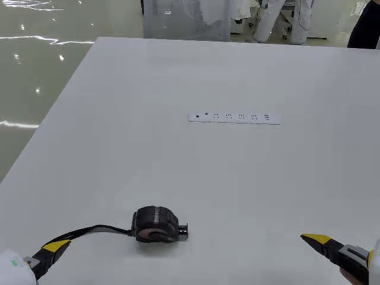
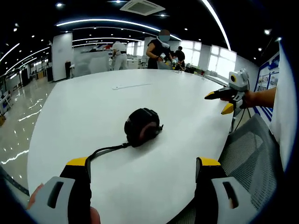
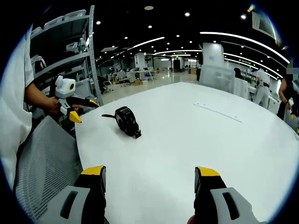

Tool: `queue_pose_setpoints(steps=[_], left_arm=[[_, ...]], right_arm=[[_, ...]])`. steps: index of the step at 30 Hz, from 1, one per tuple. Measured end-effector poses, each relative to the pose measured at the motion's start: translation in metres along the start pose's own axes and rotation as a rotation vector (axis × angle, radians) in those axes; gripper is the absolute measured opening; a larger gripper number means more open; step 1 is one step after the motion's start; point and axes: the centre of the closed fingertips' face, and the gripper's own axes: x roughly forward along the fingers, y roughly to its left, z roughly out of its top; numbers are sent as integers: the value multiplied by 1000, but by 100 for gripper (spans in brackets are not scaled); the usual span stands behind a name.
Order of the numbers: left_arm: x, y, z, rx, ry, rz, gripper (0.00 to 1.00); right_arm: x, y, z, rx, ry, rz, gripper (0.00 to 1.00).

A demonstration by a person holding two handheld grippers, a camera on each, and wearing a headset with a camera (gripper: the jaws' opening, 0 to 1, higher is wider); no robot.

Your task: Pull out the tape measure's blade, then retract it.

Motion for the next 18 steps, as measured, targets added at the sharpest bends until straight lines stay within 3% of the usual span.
queue_pose_setpoints(steps=[9,18], left_arm=[[-9,2,1,32,-4,1,84],[-16,7,0,33,-8,10,85]], right_arm=[[-14,0,-8,20,1,-21,78],[-25,-3,-15,35,-1,-39,80]])
